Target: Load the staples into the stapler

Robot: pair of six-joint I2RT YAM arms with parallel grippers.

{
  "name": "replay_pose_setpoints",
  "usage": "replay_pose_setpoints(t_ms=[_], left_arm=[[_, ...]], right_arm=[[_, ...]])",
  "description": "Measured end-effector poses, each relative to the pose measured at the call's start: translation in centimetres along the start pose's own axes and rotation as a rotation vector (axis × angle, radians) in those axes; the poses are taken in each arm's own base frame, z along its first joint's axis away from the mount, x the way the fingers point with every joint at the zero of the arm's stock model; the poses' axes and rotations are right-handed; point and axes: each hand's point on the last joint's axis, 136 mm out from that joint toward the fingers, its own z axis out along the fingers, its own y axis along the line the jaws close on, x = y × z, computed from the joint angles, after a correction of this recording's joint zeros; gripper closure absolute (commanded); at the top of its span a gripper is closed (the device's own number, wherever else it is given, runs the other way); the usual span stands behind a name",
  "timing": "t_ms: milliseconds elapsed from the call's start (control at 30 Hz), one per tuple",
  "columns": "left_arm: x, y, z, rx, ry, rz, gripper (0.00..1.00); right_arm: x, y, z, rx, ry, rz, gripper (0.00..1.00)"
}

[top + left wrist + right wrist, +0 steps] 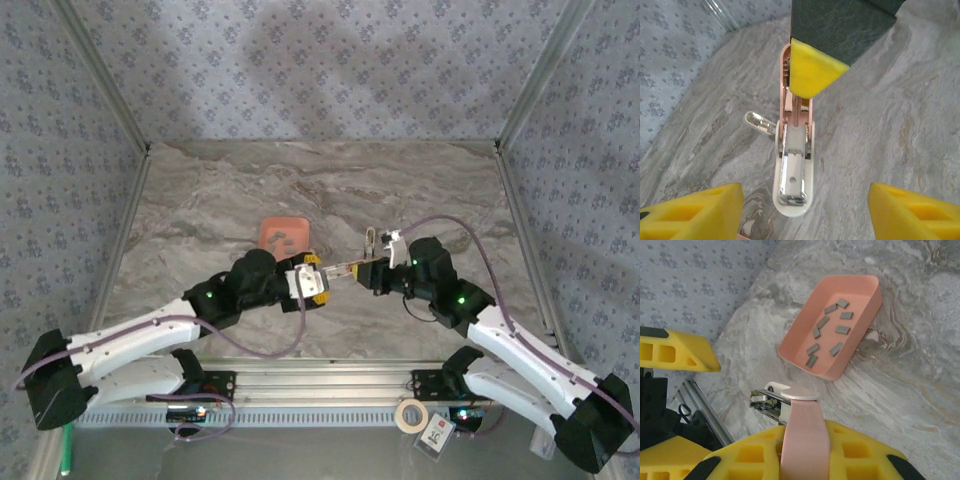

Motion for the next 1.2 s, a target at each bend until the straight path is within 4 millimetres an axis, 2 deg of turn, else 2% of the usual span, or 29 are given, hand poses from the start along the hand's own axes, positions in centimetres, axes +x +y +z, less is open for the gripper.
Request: replay_pose_setpoints(t_ms=[133, 267, 500, 733, 933, 967, 1067, 1133, 1200], left_arm=[[1.1, -0.2, 1.4, 0.010, 0.074, 0.021, 0.36], [1.5, 0.0, 2.4, 0.011, 0.105, 0.020, 0.39], [0.5, -0.1, 4.2, 0.032, 0.116, 0.017, 0.42], [0.3, -0.5, 5.7, 0.052, 0.133, 0.005, 0.59], [0.3, -0.5, 5.9, 0.053, 0.140, -0.007, 0.75], [0.3, -0.4, 5.9, 0.051, 0.140, -0.007, 0.76], [0.3, -0.5, 5.9, 0.051, 0.142, -0.025, 0.76], [0.3, -0.4, 5.9, 0.044, 0.144, -0.058, 0.77], [0.4, -0.2, 5.9, 0.029, 0.151, -0.111, 0.79]], right_arm=[[1.4, -0.2, 0.7, 0.010, 0.057, 0.000, 0.90], [1.6, 0.1, 0.8, 0.000, 0.064, -0.006, 0.90], [1.1, 0.6, 0.8, -0.018, 0.045, -0.016, 0.90], [0.9, 1.1, 0.5, -0.038, 0.034, -0.022, 0.90], [0.6, 1.4, 0.1, -0.050, 0.020, -0.027, 0.89], [0.6, 1.4, 0.1, -0.050, 0.020, -0.028, 0.87], [0.6, 1.4, 0.1, -0.048, 0.019, -0.028, 0.64], [0.6, 1.1, 0.0, -0.037, 0.020, -0.030, 0.55], [0.4, 0.6, -0.7, -0.007, 0.004, -0.029, 0.51]])
